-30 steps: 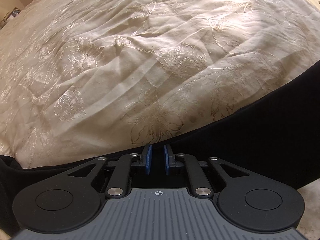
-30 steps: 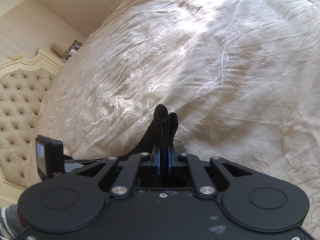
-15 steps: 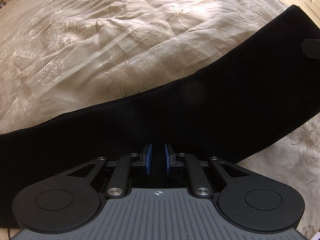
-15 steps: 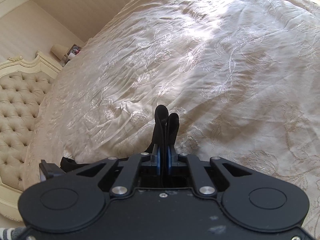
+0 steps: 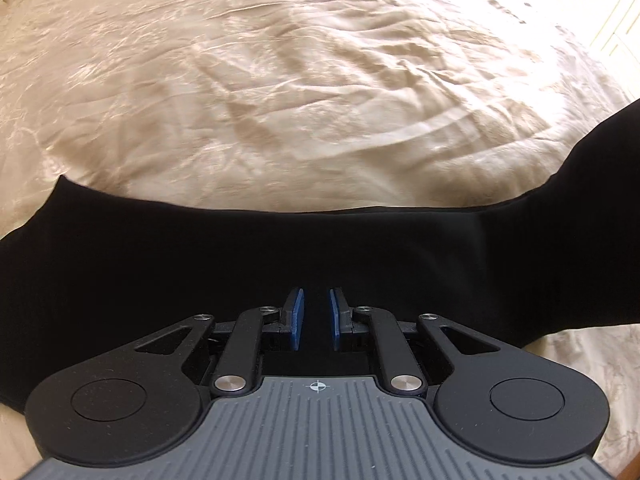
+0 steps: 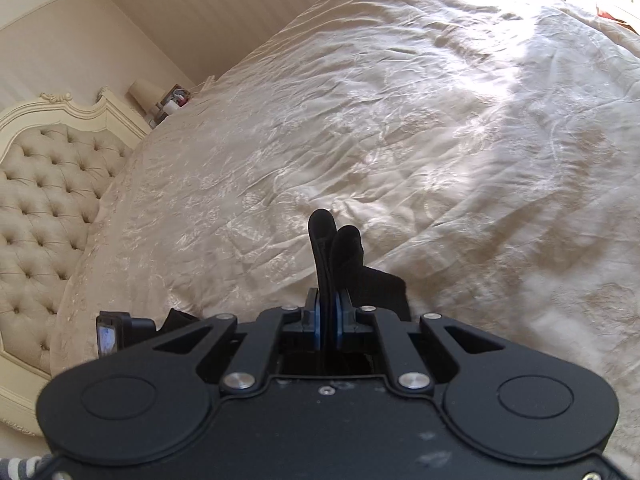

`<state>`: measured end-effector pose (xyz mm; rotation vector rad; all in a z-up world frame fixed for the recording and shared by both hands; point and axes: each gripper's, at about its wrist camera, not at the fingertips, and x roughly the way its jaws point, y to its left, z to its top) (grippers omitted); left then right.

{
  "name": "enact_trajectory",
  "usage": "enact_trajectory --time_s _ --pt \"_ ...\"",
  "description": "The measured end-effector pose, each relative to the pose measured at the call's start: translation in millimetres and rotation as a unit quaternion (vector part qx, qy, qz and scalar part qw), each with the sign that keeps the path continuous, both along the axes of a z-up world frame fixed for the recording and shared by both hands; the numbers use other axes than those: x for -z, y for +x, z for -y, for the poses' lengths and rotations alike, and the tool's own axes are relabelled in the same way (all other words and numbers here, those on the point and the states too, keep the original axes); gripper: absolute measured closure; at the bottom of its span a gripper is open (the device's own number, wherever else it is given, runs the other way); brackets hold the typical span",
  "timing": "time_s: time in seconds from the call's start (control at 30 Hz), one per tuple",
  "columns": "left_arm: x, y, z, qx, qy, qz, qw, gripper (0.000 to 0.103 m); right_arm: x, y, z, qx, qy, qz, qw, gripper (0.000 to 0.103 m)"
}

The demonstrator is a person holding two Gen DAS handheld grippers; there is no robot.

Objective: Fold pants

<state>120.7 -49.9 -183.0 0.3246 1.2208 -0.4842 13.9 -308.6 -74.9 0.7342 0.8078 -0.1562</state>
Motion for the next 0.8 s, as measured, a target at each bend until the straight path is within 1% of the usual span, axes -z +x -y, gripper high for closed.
enact_trajectory --time_s 0.07,0.13,0.2,0.33,0.4,0.5,0.67,0.73,0.8 --pt "-0.9 9.9 -22.1 -0.009 0.002 0.0 1.0 0.089 2.1 14.9 -32.9 -0.017 0.003 0.002 1.0 0.094" --pt "-0.9 16.8 -43.5 -0.016 0.003 -0.002 0.9999 0.089 10.8 30.4 -62.5 -0.033 0.007 -0.006 0.999 0.094" --pt "0.1 22.3 -59.5 -0.021 0.004 -0.005 0.9998 0.089 23.6 45.0 -92.0 -0.045 0.016 -0.015 0.999 0.094" --pt "0.2 28.0 -88.7 -0.02 0.001 -0.009 0.9998 0.089 53.1 68.6 -141.7 -0.065 0.014 -0.038 0.997 0.094" --pt "-0.7 30.4 -99.1 -0.016 -0.002 -0.009 0.9998 0.089 68.2 77.4 -159.1 -0.067 0.007 -0.053 0.996 0.094" --pt "-2.6 33.5 -110.6 -0.008 -0.006 -0.008 0.9999 0.089 84.6 86.8 -176.3 -0.059 -0.017 -0.072 0.995 0.094" --pt "-2.6 41.2 -120.8 0.006 -0.012 -0.008 0.9999 0.089 92.1 99.8 -185.6 -0.027 -0.039 -0.073 0.996 0.094" --pt "-3.2 44.2 -124.1 0.007 -0.014 -0.009 0.9998 0.089 92.7 106.7 -191.8 -0.022 -0.052 -0.071 0.996 0.091" --pt "-5.0 46.9 -125.9 0.007 -0.017 -0.009 0.9998 0.089 97.5 113.0 -199.4 -0.03 -0.051 -0.07 0.996 0.074"
